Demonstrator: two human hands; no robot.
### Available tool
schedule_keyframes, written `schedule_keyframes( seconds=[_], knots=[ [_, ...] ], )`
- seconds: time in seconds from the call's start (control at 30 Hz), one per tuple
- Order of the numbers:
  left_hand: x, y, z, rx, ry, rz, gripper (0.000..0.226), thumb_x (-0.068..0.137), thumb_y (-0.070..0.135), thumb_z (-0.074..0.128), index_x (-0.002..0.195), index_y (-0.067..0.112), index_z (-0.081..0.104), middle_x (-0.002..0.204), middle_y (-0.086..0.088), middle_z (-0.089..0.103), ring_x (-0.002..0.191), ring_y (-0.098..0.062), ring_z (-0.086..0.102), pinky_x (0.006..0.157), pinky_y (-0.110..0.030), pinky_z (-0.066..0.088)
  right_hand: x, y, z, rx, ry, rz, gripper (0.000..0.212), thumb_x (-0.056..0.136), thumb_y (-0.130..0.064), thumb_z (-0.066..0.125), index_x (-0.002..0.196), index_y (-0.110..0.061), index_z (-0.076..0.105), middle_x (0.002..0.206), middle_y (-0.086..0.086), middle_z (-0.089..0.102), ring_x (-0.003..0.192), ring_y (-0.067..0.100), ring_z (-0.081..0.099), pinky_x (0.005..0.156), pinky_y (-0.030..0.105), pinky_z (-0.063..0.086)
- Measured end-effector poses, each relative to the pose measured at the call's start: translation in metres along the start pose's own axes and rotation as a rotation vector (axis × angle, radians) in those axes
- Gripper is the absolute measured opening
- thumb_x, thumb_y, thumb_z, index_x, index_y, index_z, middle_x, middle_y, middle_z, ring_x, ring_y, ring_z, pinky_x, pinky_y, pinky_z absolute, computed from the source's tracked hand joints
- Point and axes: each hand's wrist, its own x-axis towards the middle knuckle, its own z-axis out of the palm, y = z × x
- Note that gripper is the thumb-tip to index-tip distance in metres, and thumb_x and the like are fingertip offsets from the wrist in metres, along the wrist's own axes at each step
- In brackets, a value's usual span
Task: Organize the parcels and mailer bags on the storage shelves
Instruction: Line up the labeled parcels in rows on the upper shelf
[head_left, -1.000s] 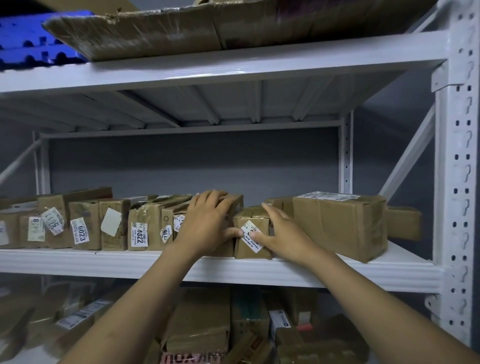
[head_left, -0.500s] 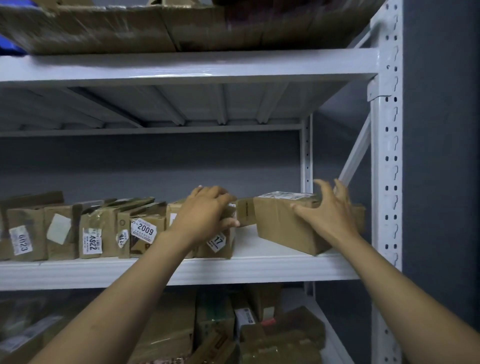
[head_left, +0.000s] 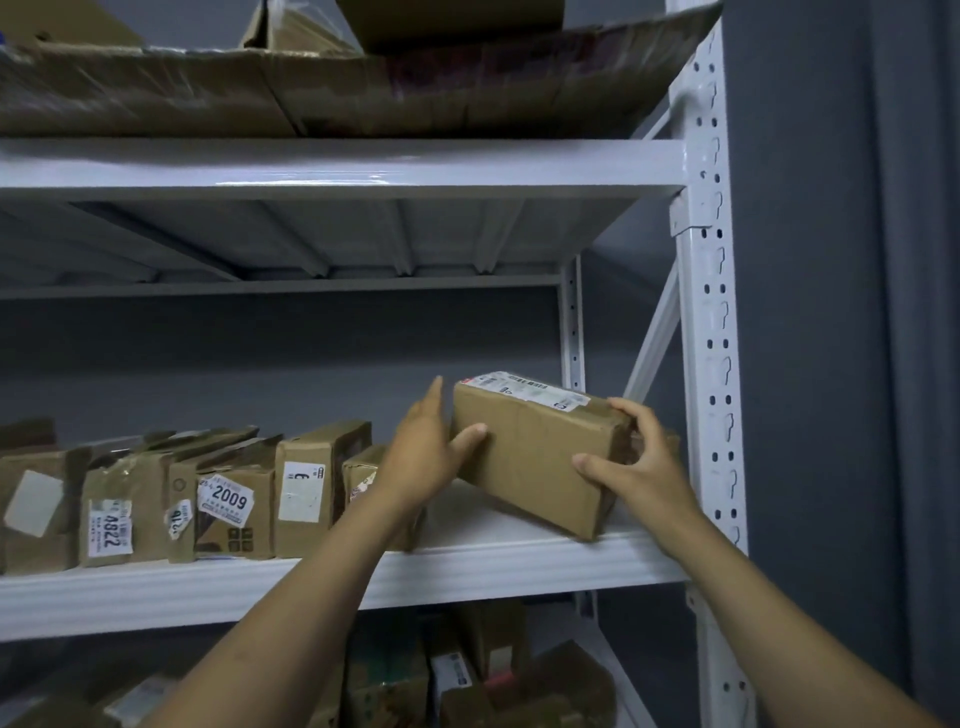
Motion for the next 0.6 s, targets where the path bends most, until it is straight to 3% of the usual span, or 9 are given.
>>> schedule_keyframes(
  seconds=[0.07,0.1,0.2,0.3,0.37,0.5,0.6],
  knots=[
    [0.005,0.007,0.003,-0.132,0.009,-0.065,0.080,0.090,0.044,0.060,0.153,0.016,0.019,0.141,-0.004,0.049,0.129,-0.025,0.047,0.094,-0.030,0.041,-0.004,0.001,-0.006,0.106,-0.039,-0.001,0.063,0.074,-0.011,0.079,0.121,-0.039,0.047,0.117,-0.017,0.048,0.107,0.005,0.052,0.073,0.019,0.049],
    [0.007,0.010,0.004,-0.166,0.023,-0.063,0.070,0.090,0.043,0.061,0.148,0.017,0.033,0.131,-0.002,0.057,0.123,-0.024,0.052,0.087,-0.027,0.042,-0.006,0.002,-0.009,0.156,-0.064,0.006,0.065,0.075,-0.008,0.078,0.123,-0.038,0.047,0.118,-0.014,0.051,0.107,0.005,0.054,0.071,0.018,0.051],
    [0.011,0.011,0.008,-0.233,0.043,0.008,0.038,0.088,0.035,0.067,0.123,0.022,0.059,0.110,0.005,0.066,0.101,-0.014,0.061,0.075,-0.022,0.043,-0.006,0.010,-0.014,0.247,-0.113,0.065,0.077,0.075,0.001,0.075,0.132,-0.038,0.042,0.126,-0.009,0.054,0.113,0.009,0.055,0.079,0.022,0.053],
    [0.008,0.010,0.007,-0.381,-0.001,0.118,0.041,0.086,0.021,0.070,0.124,0.028,0.058,0.111,0.017,0.063,0.103,-0.002,0.059,0.078,-0.007,0.043,-0.004,0.015,-0.016,0.177,-0.149,0.134,0.103,0.074,0.005,0.075,0.146,-0.044,0.022,0.122,-0.022,0.047,0.116,0.010,0.050,0.089,0.028,0.046],
    [0.003,0.012,0.005,-0.475,-0.015,0.171,0.040,0.087,0.021,0.069,0.124,0.031,0.057,0.116,0.022,0.060,0.109,0.004,0.054,0.085,-0.005,0.042,-0.002,0.016,-0.015,0.168,-0.161,0.160,0.111,0.074,0.008,0.074,0.149,-0.045,0.012,0.115,-0.028,0.044,0.113,0.007,0.049,0.092,0.030,0.045],
    [-0.003,0.022,-0.004,-0.622,-0.036,0.125,0.026,0.090,0.042,0.060,0.115,0.040,0.060,0.121,0.027,0.057,0.112,0.012,0.048,0.090,-0.016,0.040,0.000,0.020,-0.010,0.250,-0.180,0.181,0.107,0.076,0.012,0.069,0.149,-0.045,0.014,0.126,-0.021,0.049,0.121,0.012,0.052,0.103,0.041,0.046],
    [-0.006,0.029,-0.007,-0.641,0.001,0.098,0.026,0.086,0.045,0.065,0.109,0.035,0.060,0.115,0.020,0.060,0.104,0.010,0.053,0.083,-0.014,0.044,0.000,0.024,-0.006,0.480,-0.176,0.212,0.096,0.077,-0.002,0.074,0.148,-0.041,0.023,0.137,-0.009,0.050,0.122,0.017,0.054,0.102,0.050,0.046]
  ],
)
